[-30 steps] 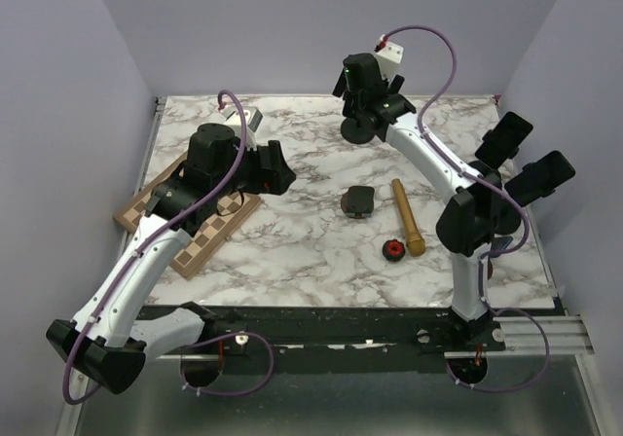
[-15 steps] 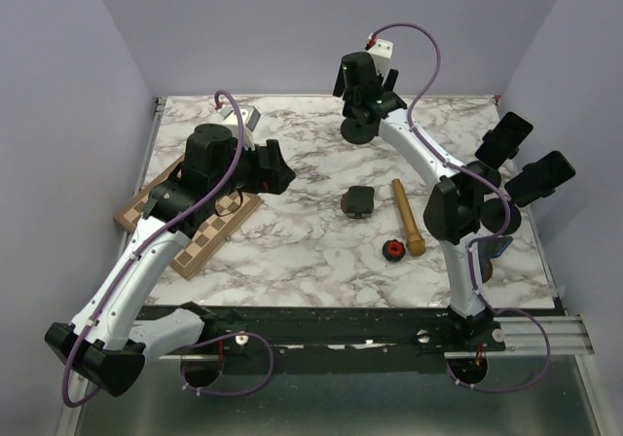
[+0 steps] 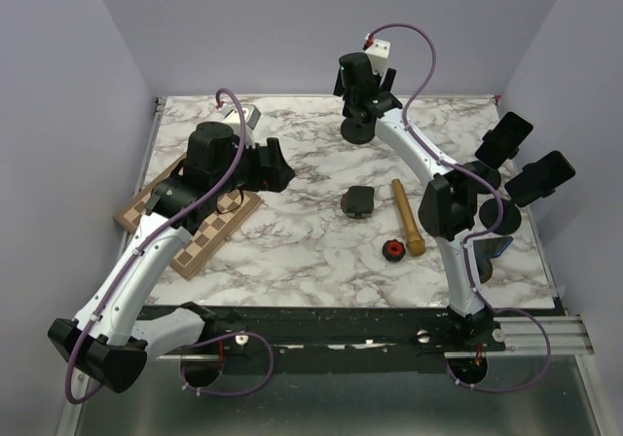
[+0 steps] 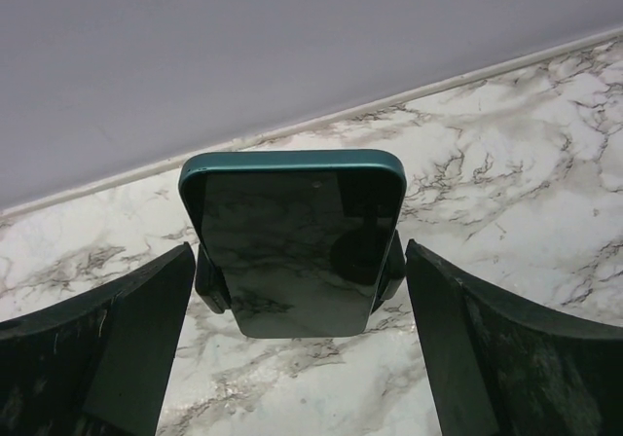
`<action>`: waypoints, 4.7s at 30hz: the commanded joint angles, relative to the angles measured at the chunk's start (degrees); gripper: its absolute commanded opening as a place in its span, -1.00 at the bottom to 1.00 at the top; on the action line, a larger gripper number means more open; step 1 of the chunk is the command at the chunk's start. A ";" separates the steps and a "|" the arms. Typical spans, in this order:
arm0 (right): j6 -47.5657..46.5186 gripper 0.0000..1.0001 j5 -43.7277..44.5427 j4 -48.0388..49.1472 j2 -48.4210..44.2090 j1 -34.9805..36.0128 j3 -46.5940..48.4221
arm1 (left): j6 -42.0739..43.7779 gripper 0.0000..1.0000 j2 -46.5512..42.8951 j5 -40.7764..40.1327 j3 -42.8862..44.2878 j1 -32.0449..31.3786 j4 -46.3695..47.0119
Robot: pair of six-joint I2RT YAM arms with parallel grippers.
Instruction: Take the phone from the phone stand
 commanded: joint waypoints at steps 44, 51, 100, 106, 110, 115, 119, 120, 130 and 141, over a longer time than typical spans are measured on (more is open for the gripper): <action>-12.34 -0.99 -20.87 -1.65 -22.43 -3.40 -27.04 | -8.88 0.65 6.41 14.37 -12.01 -2.14 27.31; -12.68 -0.99 -27.09 6.83 -30.43 -4.69 -38.84 | -10.69 0.59 9.03 13.29 -10.35 -3.31 30.56; -9.93 -0.98 -41.37 -1.73 -29.61 -5.60 -34.78 | 1.99 0.16 47.09 16.99 16.75 -3.07 39.69; -9.93 -0.99 -42.05 -2.01 -29.21 -5.58 -34.82 | 2.68 0.28 49.03 22.30 17.91 -2.41 41.02; -10.18 -0.99 -42.66 -2.35 -28.90 -5.57 -34.53 | 3.78 0.26 50.31 23.95 19.71 -2.33 40.03; -10.26 -0.99 -43.10 -2.94 -28.51 -5.57 -33.58 | 3.44 0.26 51.68 27.81 21.70 -2.30 40.01; -10.26 -0.99 -43.71 -3.30 -28.05 -5.57 -32.93 | 2.86 0.19 52.56 27.71 23.29 -2.39 40.09; -10.27 -0.98 -43.72 -3.50 -27.88 -5.59 -32.78 | 2.55 0.15 52.91 28.10 23.75 -2.41 40.15; -10.27 -0.99 -43.64 -3.62 -27.11 -5.57 -32.11 | -0.03 -0.03 53.77 31.84 23.03 -2.36 43.37; -9.94 -0.99 -40.05 -2.75 -26.55 -5.57 -32.31 | 0.19 -0.54 54.35 32.22 23.21 -2.33 42.58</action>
